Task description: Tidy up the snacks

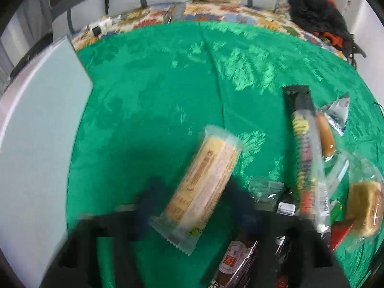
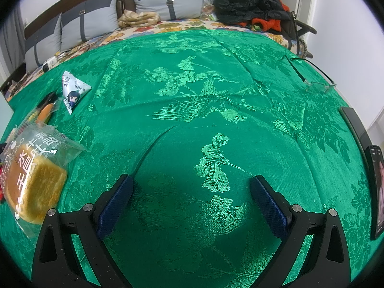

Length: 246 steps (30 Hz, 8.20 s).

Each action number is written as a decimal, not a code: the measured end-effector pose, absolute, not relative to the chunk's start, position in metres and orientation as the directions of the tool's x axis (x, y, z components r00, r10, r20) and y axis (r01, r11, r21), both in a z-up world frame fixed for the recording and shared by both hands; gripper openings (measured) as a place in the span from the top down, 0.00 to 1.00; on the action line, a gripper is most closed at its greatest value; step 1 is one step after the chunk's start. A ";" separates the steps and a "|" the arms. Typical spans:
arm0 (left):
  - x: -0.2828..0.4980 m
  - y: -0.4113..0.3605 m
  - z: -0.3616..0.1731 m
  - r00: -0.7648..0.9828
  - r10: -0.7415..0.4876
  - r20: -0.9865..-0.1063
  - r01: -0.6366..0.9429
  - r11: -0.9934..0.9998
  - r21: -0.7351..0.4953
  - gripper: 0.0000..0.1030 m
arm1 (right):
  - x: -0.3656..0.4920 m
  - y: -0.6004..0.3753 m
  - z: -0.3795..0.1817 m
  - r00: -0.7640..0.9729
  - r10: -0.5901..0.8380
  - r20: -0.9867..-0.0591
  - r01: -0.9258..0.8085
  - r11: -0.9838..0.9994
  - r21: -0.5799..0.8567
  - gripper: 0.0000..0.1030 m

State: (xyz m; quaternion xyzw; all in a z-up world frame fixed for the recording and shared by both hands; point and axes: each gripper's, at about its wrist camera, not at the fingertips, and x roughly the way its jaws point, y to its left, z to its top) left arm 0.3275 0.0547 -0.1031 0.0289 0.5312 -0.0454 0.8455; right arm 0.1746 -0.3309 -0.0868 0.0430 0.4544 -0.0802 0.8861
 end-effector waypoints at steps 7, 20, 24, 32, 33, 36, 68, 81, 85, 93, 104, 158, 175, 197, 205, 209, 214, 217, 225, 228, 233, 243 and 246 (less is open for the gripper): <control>0.300 0.089 -0.095 0.437 -0.005 -0.899 -0.029 0.999 -0.020 0.72 | 0.174 -0.331 -0.087 0.574 -0.103 -0.812 0.181 0.983 0.003 0.02; 0.159 0.087 -0.099 0.462 -0.066 -0.885 -0.015 0.997 -0.082 0.72 | 0.174 -0.331 -0.086 0.574 -0.103 -0.812 0.181 0.983 0.004 0.02; 0.145 0.067 -0.103 0.506 -0.057 -0.861 0.059 0.998 -0.031 0.42 | 0.175 -0.330 -0.087 0.574 -0.103 -0.812 0.181 0.983 0.004 0.02; 0.144 0.064 -0.108 0.521 -0.050 -0.852 0.081 0.997 -0.009 0.26 | 0.175 -0.331 -0.086 0.574 -0.103 -0.813 0.181 0.983 0.003 0.02; 0.146 0.066 -0.108 0.518 -0.051 -0.854 0.081 0.997 -0.011 0.26 | 0.175 -0.331 -0.086 0.574 -0.103 -0.812 0.181 0.983 0.003 0.02; 0.147 0.071 -0.107 0.515 -0.046 -0.856 0.071 0.997 -0.010 0.32 | 0.175 -0.331 -0.086 0.574 -0.103 -0.813 0.181 0.983 0.004 0.02; 0.094 0.080 -0.101 0.525 -0.162 -0.836 0.051 0.986 -0.160 0.72 | 0.244 -0.157 -0.076 0.200 0.126 -0.972 -0.569 0.823 -0.010 0.12; 0.086 0.102 -0.041 0.599 -0.444 -0.666 0.035 0.846 -0.532 0.72 | 0.148 -0.263 -0.028 0.431 0.540 -0.723 -0.064 0.817 0.572 0.18; 0.080 0.148 0.012 0.679 -0.426 -0.597 0.023 0.826 -0.564 0.72 | 0.144 -0.226 0.006 0.414 0.645 -0.642 -0.153 0.744 0.650 0.18; 0.077 0.281 0.067 0.777 -0.130 -0.615 -0.157 0.907 -0.390 0.72 | 0.162 -0.030 0.089 0.218 0.837 -0.501 -0.459 0.541 0.705 0.18; 0.074 0.358 -0.006 0.582 0.183 -0.792 -0.405 0.910 -0.087 0.01 | 0.170 0.186 0.047 0.036 0.723 -0.690 -0.589 0.573 0.570 0.14; 0.152 0.070 -0.122 0.602 -0.030 -0.798 0.012 1.000 -0.029 0.00 | 0.135 -0.299 -0.095 0.587 -0.051 -0.808 0.083 0.997 -0.003 0.07; 0.149 0.070 -0.121 0.602 -0.029 -0.798 0.011 1.000 -0.028 0.00 | 0.136 -0.300 -0.096 0.587 -0.052 -0.808 0.083 0.997 -0.004 0.07; 0.149 0.069 -0.121 0.602 -0.028 -0.798 0.011 1.000 -0.027 0.00 | 0.136 -0.300 -0.096 0.587 -0.052 -0.808 0.085 0.996 -0.003 0.06; 0.149 0.070 -0.121 0.602 -0.027 -0.798 0.010 1.000 -0.026 0.00 | 0.136 -0.300 -0.096 0.587 -0.052 -0.808 0.085 0.996 -0.002 0.06; 0.149 0.069 -0.121 0.602 -0.026 -0.798 0.010 1.000 -0.025 0.00 | 0.136 -0.300 -0.096 0.587 -0.051 -0.808 0.085 0.996 -0.001 0.06; 0.149 0.069 -0.121 0.601 -0.026 -0.798 0.010 1.000 -0.025 0.00 | 0.136 -0.299 -0.096 0.587 -0.052 -0.808 0.086 0.996 -0.002 0.06; 0.149 0.069 -0.121 0.601 -0.026 -0.798 0.010 1.000 -0.025 0.00 | 0.137 -0.299 -0.096 0.587 -0.052 -0.808 0.086 0.996 -0.001 0.06; 0.149 0.070 -0.122 0.601 -0.024 -0.799 0.009 1.000 -0.024 0.00 | 0.137 -0.299 -0.096 0.587 -0.052 -0.808 0.086 0.996 -0.002 0.06; 0.149 0.070 -0.122 0.601 -0.025 -0.799 0.009 1.000 -0.024 0.00 | 0.137 -0.299 -0.096 0.587 -0.052 -0.808 0.086 0.996 -0.001 0.06; 0.148 0.072 -0.122 0.603 -0.030 -0.797 0.008 0.999 -0.032 0.00 | 0.137 -0.299 -0.096 0.587 -0.052 -0.808 0.086 0.996 -0.001 0.06; 0.148 0.077 -0.115 0.544 -0.070 -0.836 0.034 0.997 -0.062 0.01 | 0.137 -0.299 -0.097 0.587 -0.052 -0.808 0.087 0.996 -0.001 0.06; 0.147 0.072 -0.097 0.565 -0.114 -0.817 0.067 0.993 -0.093 0.01 | 0.137 -0.299 -0.096 0.587 -0.052 -0.808 0.087 0.996 -0.001 0.06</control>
